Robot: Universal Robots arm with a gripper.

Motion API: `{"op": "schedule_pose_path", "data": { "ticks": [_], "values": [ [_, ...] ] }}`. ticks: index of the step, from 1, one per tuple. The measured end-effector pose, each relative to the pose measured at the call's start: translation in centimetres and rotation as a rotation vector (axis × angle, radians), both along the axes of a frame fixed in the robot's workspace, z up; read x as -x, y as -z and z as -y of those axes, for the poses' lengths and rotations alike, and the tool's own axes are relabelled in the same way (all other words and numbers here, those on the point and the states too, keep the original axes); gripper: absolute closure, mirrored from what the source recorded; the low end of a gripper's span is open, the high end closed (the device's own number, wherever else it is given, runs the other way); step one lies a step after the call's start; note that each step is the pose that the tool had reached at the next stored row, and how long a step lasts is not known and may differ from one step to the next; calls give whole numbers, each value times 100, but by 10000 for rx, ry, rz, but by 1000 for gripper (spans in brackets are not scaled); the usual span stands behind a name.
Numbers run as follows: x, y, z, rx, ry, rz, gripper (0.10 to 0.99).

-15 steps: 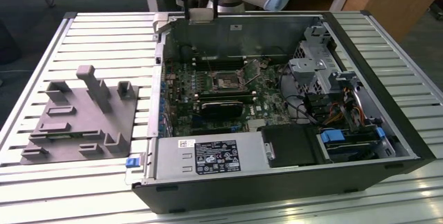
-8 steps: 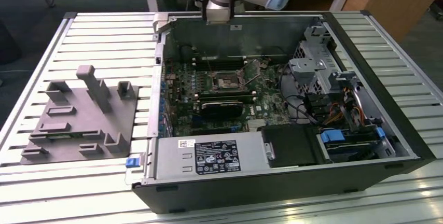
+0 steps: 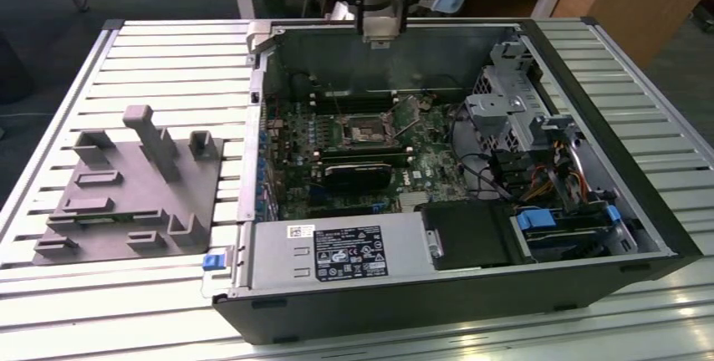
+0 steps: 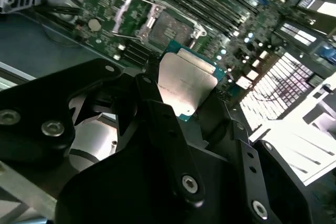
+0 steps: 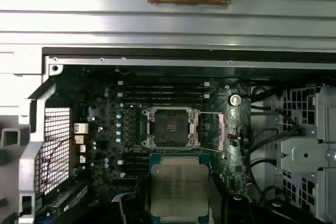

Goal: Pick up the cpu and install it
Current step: 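Pick up the cpu and move it towards the insertion slot, then place the cpu into insertion slot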

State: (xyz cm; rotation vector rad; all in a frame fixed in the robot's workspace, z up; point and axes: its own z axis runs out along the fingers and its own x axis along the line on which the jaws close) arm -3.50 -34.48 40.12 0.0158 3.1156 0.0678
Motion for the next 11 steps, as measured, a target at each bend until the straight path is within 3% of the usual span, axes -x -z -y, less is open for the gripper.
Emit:
{"op": "schedule_pose_path", "data": {
  "ticks": [6,11],
  "values": [
    [-233,36,-24,0,0,38,549],
    [-310,42,-26,16,12,44,549]
  ]
}}
